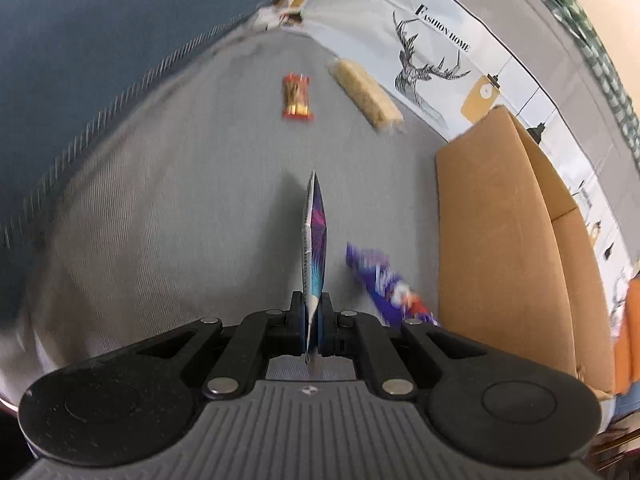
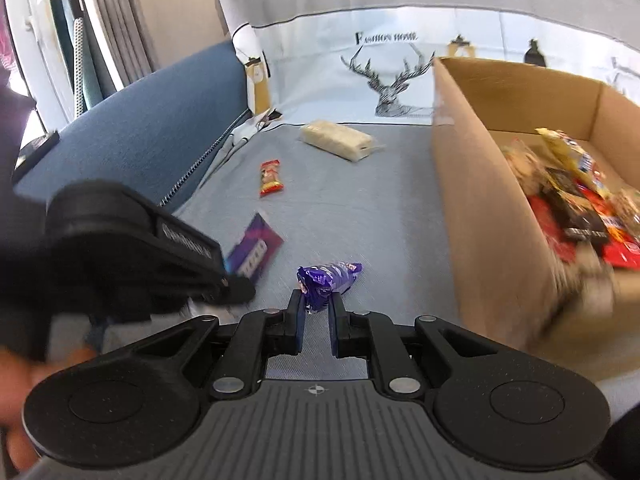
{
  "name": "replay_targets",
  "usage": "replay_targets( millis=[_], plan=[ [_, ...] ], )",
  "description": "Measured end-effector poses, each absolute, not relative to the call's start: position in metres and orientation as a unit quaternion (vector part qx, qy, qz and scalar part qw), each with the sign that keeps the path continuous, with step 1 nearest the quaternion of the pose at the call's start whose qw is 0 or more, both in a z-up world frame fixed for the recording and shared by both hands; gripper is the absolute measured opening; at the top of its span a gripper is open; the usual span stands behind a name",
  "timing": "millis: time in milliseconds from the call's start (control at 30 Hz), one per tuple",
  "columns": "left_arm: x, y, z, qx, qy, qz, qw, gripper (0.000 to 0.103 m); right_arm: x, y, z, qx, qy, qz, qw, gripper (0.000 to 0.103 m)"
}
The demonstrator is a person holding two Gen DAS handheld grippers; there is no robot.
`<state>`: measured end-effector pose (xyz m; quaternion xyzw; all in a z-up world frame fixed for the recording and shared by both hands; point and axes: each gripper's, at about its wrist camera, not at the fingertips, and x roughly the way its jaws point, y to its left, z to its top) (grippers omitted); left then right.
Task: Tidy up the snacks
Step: 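Grasp white-purple bar with left tool while right tool approaches purple candy, then lower the right tool over the purple candy bar and close on it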
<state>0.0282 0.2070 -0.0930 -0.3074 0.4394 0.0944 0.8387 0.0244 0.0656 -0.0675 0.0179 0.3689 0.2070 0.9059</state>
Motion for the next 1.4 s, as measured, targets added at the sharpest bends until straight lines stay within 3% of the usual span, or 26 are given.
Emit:
replay_targets(
  millis=[233,433,500,633,767,900,967,1000,1133,1400],
  plan=[
    [0.028,0.212,-0.102,-0.306,0.441,0.094,0.839,0.006,0.030,0.057,-0.081,0.000,0.378,0.197,0.905,0.014],
    [0.019,0.222,-0.104,-0.315,0.428,0.121,0.838,0.014,0.031,0.065,-0.091,-0.018,0.389,0.201,0.899,0.018],
    [0.018,0.225,-0.100,-0.308,0.419,0.134,0.844,0.021,0.032,0.067,-0.093,-0.020,0.393,0.200,0.897,0.025],
    [0.017,0.227,-0.094,-0.290,0.408,0.149,0.853,0.024,0.035,0.067,-0.092,-0.026,0.386,0.200,0.900,0.040],
    [0.022,0.224,-0.093,-0.270,0.410,0.151,0.858,0.034,0.038,0.070,-0.094,-0.048,0.376,0.210,0.901,0.047],
    [0.027,0.220,-0.094,-0.248,0.415,0.145,0.863,0.038,0.042,0.071,-0.100,-0.064,0.373,0.210,0.901,0.047],
    [0.030,0.216,-0.095,-0.235,0.416,0.144,0.866,0.039,0.044,0.071,-0.104,-0.068,0.381,0.212,0.898,0.035],
    [0.032,0.214,-0.095,-0.229,0.417,0.144,0.868,0.040,0.044,0.072,-0.105,-0.070,0.383,0.210,0.897,0.022],
    [0.039,0.208,-0.097,-0.207,0.419,0.141,0.873,0.042,0.043,0.069,-0.102,-0.079,0.371,0.189,0.906,0.022],
    [0.048,0.187,-0.101,-0.130,0.436,0.130,0.881,0.056,0.045,0.066,-0.108,-0.097,0.389,0.173,0.900,0.022]
  ],
)
